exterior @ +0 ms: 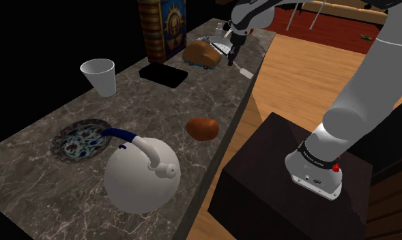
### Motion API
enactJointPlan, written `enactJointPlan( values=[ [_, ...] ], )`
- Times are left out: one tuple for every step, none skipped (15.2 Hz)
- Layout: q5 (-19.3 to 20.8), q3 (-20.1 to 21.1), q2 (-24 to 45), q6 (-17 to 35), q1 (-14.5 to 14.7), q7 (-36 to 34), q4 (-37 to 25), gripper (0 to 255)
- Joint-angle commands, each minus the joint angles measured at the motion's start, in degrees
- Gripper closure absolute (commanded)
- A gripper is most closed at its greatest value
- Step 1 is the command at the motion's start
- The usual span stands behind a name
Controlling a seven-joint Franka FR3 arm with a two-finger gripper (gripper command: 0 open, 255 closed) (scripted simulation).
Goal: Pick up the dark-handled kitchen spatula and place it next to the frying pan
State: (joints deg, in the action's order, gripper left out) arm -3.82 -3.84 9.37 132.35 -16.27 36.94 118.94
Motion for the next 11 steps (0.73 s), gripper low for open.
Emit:
enactJointPlan(
  values=[
    [0.02,0.08,0.38,-0.11,0.08,-0.03,0.49,0],
    [0.07,0.07,0.01,-0.21,0.09,-0.05,0.76,0],
    [0.05,0.07,0.19,-0.20,0.08,-0.02,0.60,0],
    [0.05,0.07,0.15,-0.16,0.08,-0.03,0.67,0],
    [0.05,0.07,0.18,-0.14,0.08,-0.02,0.66,0],
    [0.00,0.03,0.39,-0.24,0.00,0.12,0.36,0],
    [0.18,-0.03,-0.74,-1.96,-0.01,0.00,-0.22,0],
    [0.35,-0.09,-1.81,-3.68,-0.02,-0.11,-0.89,0],
    [0.50,-0.14,-2.82,-5.43,-0.04,-0.21,-1.63,0],
    [0.62,-0.17,-3.57,-6.81,-0.05,-0.28,-2.27,0],
    [0.62,-0.17,-3.57,-6.81,-0.05,-0.28,-2.27,0]
  ],
)
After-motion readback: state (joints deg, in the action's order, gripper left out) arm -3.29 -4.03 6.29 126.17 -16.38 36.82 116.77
